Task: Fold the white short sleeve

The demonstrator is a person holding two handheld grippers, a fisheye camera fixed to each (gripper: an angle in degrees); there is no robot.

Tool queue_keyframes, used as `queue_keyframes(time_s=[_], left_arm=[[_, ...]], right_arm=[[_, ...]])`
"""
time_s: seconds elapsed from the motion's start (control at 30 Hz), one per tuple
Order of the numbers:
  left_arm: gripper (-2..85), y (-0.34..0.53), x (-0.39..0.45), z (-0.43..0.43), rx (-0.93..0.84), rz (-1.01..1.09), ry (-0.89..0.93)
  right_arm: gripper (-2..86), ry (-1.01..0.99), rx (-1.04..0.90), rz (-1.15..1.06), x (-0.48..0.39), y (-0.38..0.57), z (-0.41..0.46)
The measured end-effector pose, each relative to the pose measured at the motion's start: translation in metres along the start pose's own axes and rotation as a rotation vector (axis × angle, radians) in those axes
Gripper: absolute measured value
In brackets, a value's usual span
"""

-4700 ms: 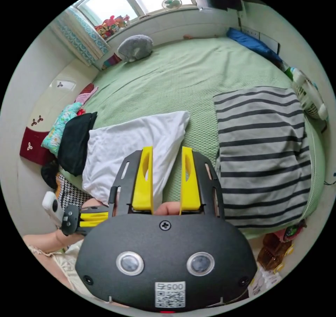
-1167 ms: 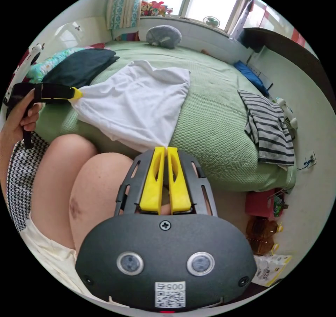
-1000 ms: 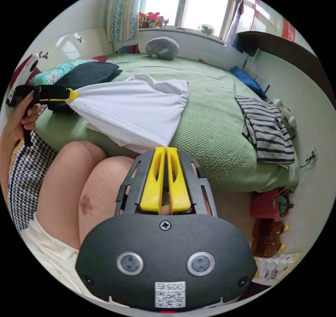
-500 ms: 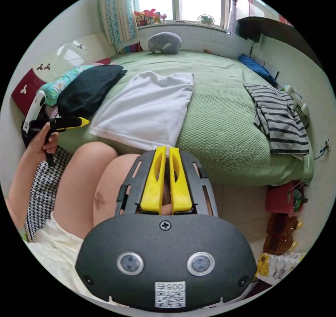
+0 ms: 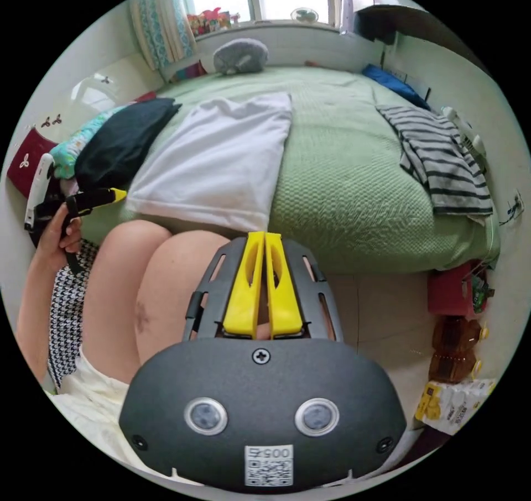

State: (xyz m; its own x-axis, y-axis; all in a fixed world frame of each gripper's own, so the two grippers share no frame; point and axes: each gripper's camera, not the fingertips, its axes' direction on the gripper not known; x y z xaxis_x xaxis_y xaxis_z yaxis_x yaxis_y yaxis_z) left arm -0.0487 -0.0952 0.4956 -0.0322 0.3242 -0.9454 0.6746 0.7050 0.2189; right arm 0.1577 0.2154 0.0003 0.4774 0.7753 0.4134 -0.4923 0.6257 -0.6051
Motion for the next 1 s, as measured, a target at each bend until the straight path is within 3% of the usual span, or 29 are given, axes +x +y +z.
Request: queue_keyframes(time_s=[0.13,0.4,0.5,0.7,1.0], left_arm=[[-0.6,-0.007,0.013,0.012,-0.012,0.021,0.031],[-0.6,0.000,0.014,0.033,-0.095,-0.056,-0.024],[-0.6,-0.008,0.029,0.015,-0.045,0.022,-0.085],[0.6,-0.078,0.062,-0.006,0.107,0.139,-0.172],[7.1,-0.181,0.090,0.028,0.159,0.215,-0.214]], right_arm=[[-0.9,0.012,0.043,-0.042,-0.009,-0.018,-0.004],[-0.8,0.051,-0.086,0.018,0.015,-0.017,0.038],[-0.7,0.042,0.002,0.043,0.026,-0.004,0.025],[1.5,0.029,0.020,0.093,0.040,-0.024,0.015],[6.7,0.047,0.134,-0.113,0.030,-0.142,0.018]])
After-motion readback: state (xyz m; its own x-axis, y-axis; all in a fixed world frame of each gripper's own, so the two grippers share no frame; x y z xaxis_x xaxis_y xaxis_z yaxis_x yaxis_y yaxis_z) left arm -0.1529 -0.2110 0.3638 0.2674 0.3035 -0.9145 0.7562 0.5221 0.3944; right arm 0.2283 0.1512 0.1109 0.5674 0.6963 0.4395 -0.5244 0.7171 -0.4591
